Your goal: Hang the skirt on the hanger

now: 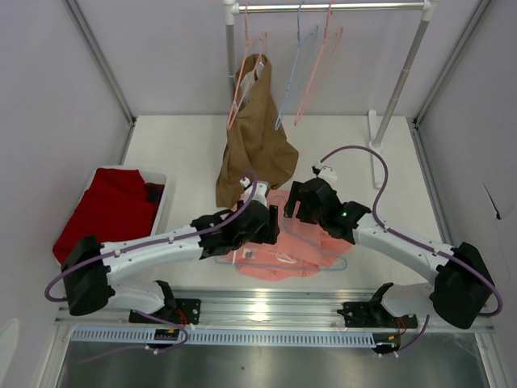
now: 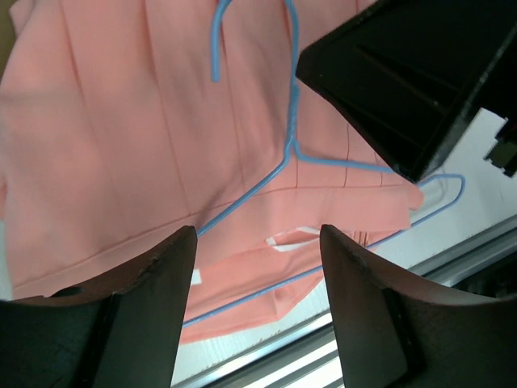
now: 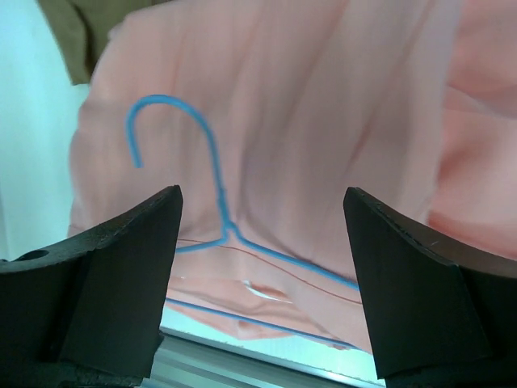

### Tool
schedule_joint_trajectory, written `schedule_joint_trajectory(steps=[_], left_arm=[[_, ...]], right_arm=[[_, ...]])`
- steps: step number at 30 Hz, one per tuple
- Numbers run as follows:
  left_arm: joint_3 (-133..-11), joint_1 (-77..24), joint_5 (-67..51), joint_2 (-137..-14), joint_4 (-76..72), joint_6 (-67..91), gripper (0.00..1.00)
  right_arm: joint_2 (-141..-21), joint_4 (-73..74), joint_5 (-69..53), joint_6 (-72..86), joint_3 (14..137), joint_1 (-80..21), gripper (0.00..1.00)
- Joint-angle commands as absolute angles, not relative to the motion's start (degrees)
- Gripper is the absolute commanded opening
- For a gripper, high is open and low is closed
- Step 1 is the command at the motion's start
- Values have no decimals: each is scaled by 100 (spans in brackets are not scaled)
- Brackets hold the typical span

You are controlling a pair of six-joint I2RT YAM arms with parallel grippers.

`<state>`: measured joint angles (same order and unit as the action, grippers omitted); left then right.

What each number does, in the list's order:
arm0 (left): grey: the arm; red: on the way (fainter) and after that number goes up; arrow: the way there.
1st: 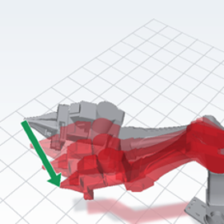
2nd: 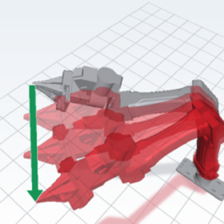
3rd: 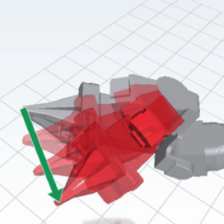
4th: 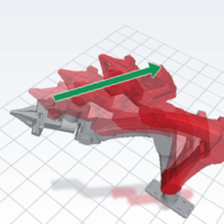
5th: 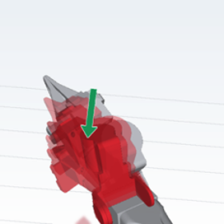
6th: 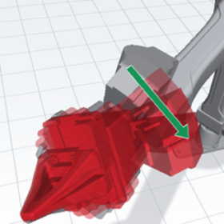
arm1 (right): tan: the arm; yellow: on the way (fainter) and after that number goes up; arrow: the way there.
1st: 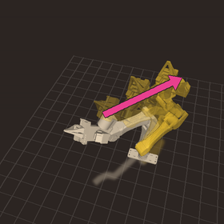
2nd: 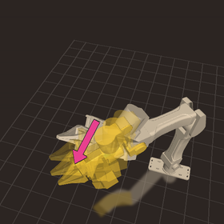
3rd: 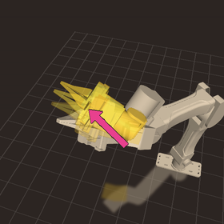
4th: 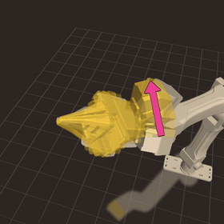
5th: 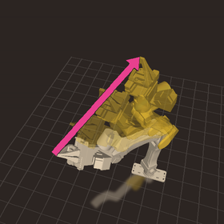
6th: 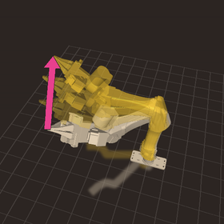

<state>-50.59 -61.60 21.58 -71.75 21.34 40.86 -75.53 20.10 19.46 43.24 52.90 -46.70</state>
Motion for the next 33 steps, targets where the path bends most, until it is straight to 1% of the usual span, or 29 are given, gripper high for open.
schedule_joint_trajectory(steps=[1, 5, 7, 12, 18, 23, 26, 27, 29, 30, 32, 33], left_arm=[[-5536, -6196, 2101, -7584, 1688, 3894, 68], [-6001, -6188, 2206, -8382, 1669, 3858, 68], [-6318, -6187, 2259, -8656, 1792, 3867, 67], [-6574, -6187, 2267, -9236, 1898, 3911, 66], [-6627, -6187, 2268, -9457, 1916, 3902, 62], [-6680, -6187, 2127, -9597, 1846, 3780, 56], [-6671, -6179, 2092, -9589, 1811, 3727, 47], [-6627, -6153, 2074, -9571, 1784, 3718, 37], [-6583, -6135, 2031, -9510, 1723, 3692, 29], [-6513, -6117, 2004, -9475, 1697, 3674, 22], [-6460, -6108, 1960, -9396, 1644, 3595, 16], [-6443, -6108, 1951, -9361, 1574, 3577, 11]], right_arm=[[-7006, 2206, 2004, 4430, 4976, -4465, 85], [-6269, 2522, 1960, 4386, 4729, -4184, 83], [-6057, 2706, 1907, 4351, 4667, -4043, 79], [-5503, 3049, 1820, 4245, 4544, -3920, 78], [-5151, 3208, 1591, 4140, 4281, -3850, 78], [-5159, 3112, 1372, 3947, 4026, -3753, 79], [-5185, 2813, 943, 3727, 3789, -3534, 79], [-5203, 2717, 758, 3674, 3736, -3429, 79], [-5317, 2427, 223, 3490, 3586, -3227, 78], [-5378, 2287, 81, 3437, 3542, -3025, 78], [-5571, 2110, -497, 3270, 3455, -2840, 77], [-5651, 1988, -631, 3235, 3428, -2700, 77]])
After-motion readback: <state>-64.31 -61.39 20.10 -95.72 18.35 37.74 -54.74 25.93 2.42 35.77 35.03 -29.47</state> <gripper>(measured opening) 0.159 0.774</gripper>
